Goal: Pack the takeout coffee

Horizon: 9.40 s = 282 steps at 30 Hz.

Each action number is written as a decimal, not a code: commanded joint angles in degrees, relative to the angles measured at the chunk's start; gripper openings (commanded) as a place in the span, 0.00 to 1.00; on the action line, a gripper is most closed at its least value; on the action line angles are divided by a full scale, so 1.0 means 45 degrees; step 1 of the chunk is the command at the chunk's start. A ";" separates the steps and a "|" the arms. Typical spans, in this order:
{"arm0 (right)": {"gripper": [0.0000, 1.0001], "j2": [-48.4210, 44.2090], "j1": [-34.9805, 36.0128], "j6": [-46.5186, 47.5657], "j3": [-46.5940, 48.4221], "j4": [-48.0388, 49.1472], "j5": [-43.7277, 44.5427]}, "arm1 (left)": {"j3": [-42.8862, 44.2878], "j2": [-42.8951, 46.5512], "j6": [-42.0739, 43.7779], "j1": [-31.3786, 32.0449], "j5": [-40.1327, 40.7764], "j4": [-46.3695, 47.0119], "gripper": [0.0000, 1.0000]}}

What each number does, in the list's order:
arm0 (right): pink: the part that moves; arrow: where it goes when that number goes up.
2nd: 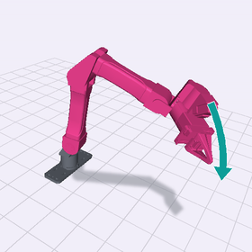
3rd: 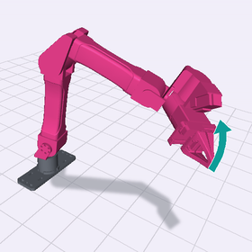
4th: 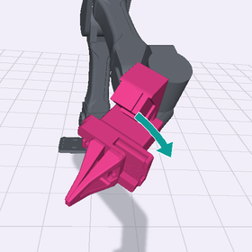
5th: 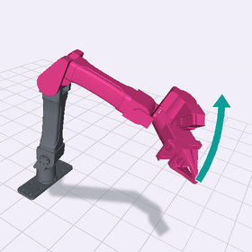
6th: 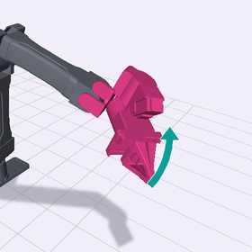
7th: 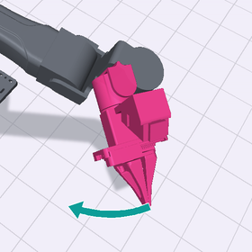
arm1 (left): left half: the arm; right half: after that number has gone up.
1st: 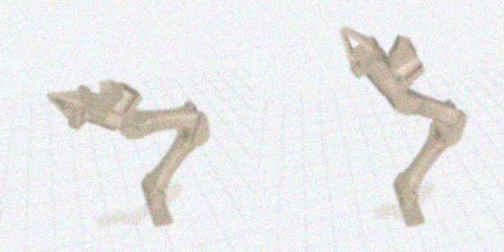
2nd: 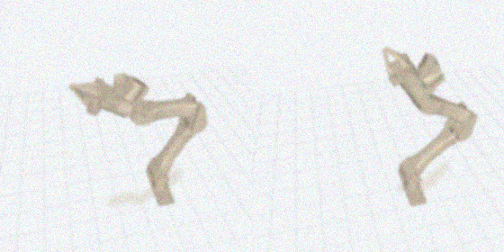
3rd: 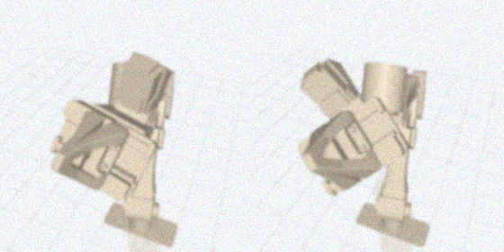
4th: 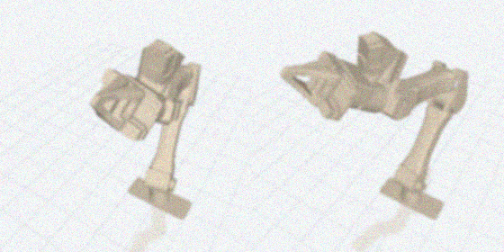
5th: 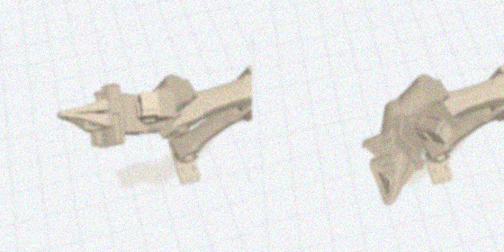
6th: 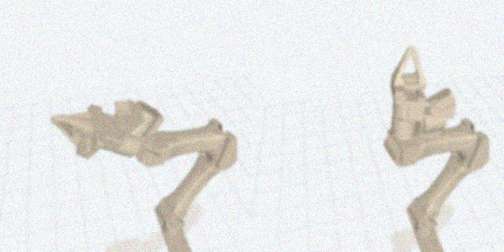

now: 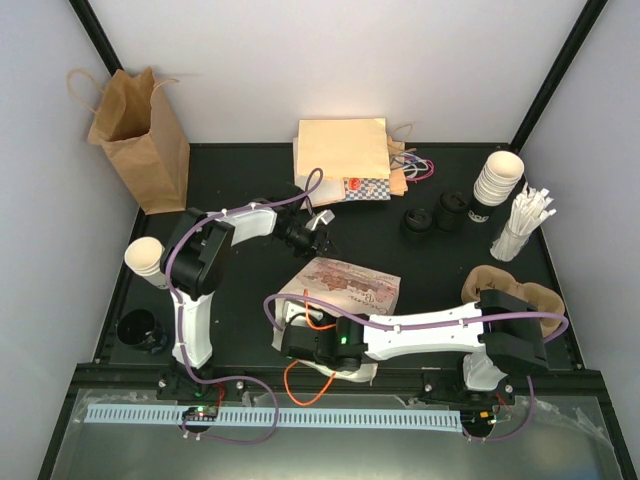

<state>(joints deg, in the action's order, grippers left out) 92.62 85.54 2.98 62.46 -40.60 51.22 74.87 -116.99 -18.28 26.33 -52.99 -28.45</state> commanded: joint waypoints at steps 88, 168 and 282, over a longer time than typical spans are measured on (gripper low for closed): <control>0.33 0.1886 -0.0153 -0.0232 -0.0837 0.1294 -0.0816 | -0.0525 0.0353 0.0550 0.0263 -0.0237 -0.1365 0.37; 0.34 0.1070 -0.3144 -0.0448 0.0222 0.0369 -0.3717 | -0.1246 0.1309 0.0355 0.0795 0.0036 -0.1317 0.37; 0.31 0.2788 -0.8659 -0.2431 0.1360 -0.1154 -1.1935 | -0.5254 1.2659 -0.2005 -0.0691 0.3804 -0.1032 0.67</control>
<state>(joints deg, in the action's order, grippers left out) 99.00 50.30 -7.81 75.33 -38.52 13.52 48.01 -61.84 -27.88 22.48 -36.21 -32.97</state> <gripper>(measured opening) 0.703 0.668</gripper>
